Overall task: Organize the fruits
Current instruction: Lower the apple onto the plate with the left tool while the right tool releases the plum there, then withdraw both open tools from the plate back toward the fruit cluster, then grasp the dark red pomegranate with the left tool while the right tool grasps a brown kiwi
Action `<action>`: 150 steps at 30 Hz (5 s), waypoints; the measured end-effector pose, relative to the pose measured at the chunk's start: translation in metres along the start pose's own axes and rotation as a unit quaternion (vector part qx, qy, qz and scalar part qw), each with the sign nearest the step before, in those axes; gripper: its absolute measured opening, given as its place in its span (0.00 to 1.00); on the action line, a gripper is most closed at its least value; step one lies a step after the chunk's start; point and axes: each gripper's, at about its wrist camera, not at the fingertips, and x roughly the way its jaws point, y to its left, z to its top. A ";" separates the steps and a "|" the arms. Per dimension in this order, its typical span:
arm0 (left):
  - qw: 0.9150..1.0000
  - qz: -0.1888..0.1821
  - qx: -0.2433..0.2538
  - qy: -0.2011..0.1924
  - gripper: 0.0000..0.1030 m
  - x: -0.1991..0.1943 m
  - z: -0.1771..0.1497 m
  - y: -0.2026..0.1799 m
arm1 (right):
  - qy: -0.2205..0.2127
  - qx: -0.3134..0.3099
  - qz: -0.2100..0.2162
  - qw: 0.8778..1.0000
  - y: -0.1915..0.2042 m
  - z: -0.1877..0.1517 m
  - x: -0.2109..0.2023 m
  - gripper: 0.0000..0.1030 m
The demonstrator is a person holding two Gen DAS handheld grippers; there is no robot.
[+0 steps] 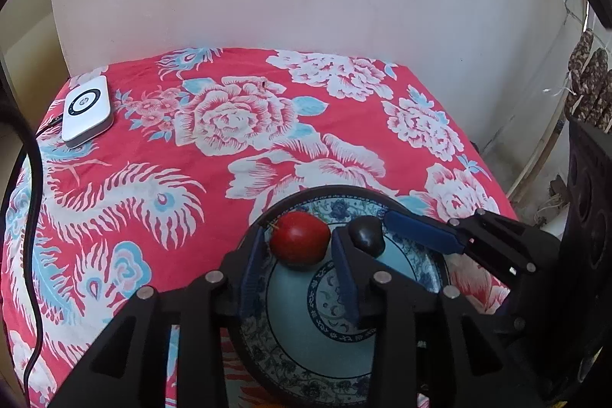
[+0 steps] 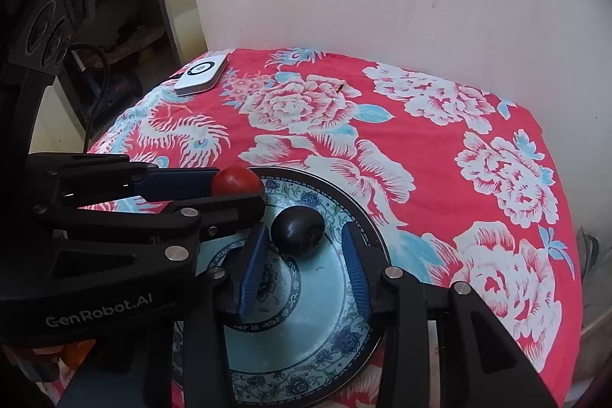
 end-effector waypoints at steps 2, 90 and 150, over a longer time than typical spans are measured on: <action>1.000 -0.001 0.000 -0.004 0.40 -0.005 0.000 0.000 | -0.001 -0.001 -0.002 1.000 0.000 -0.001 -0.003 0.41; 0.997 0.034 -0.069 0.016 0.56 -0.110 -0.127 0.048 | 0.035 0.007 0.046 0.998 0.072 -0.111 -0.098 0.55; 0.997 -0.008 -0.076 -0.014 0.32 -0.124 -0.119 0.046 | -0.005 0.026 0.050 0.998 0.055 -0.108 -0.104 0.27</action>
